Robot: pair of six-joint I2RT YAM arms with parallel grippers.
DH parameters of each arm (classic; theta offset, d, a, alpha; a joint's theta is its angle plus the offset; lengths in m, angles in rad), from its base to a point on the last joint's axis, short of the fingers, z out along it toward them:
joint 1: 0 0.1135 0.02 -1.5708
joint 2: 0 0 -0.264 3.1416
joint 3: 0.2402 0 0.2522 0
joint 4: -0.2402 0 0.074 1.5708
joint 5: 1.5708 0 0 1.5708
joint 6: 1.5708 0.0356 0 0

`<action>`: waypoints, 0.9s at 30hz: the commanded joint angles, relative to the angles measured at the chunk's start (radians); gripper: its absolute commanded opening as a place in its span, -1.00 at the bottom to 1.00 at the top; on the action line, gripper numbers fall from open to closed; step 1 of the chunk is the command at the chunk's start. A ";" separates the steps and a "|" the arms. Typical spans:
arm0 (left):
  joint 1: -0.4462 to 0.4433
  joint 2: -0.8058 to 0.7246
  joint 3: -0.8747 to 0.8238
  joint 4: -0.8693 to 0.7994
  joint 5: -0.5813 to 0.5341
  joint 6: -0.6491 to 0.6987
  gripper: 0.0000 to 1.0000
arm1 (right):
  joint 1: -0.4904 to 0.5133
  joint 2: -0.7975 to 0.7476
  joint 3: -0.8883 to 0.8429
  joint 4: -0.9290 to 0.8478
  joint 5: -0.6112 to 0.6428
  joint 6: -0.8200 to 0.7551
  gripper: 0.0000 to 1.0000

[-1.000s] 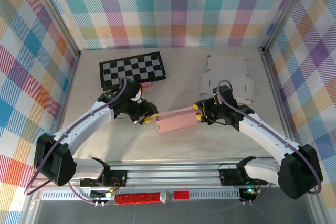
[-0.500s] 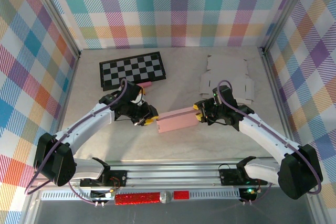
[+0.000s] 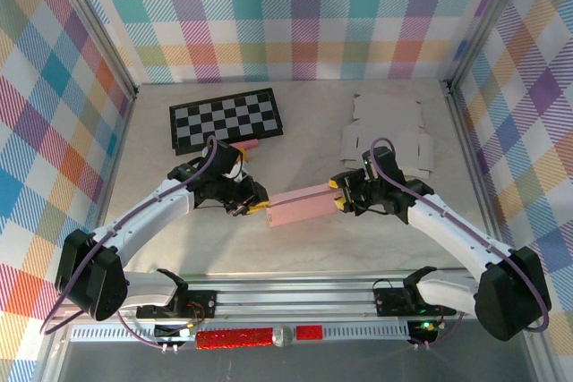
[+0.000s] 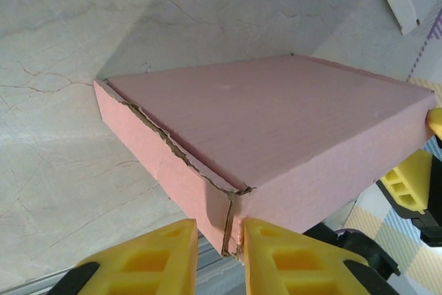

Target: Fold the paper box

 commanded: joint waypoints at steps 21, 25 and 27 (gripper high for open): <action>-0.018 0.021 -0.010 -0.074 -0.062 0.038 -0.61 | -0.053 0.001 0.103 -0.252 -0.035 -0.200 -0.11; -0.019 0.020 -0.009 -0.074 -0.064 0.036 -0.61 | -0.054 -0.004 0.076 -0.263 -0.032 -0.195 -0.13; -0.019 0.022 -0.010 -0.074 -0.064 0.036 -0.61 | -0.054 0.004 0.071 -0.266 -0.034 -0.197 -0.14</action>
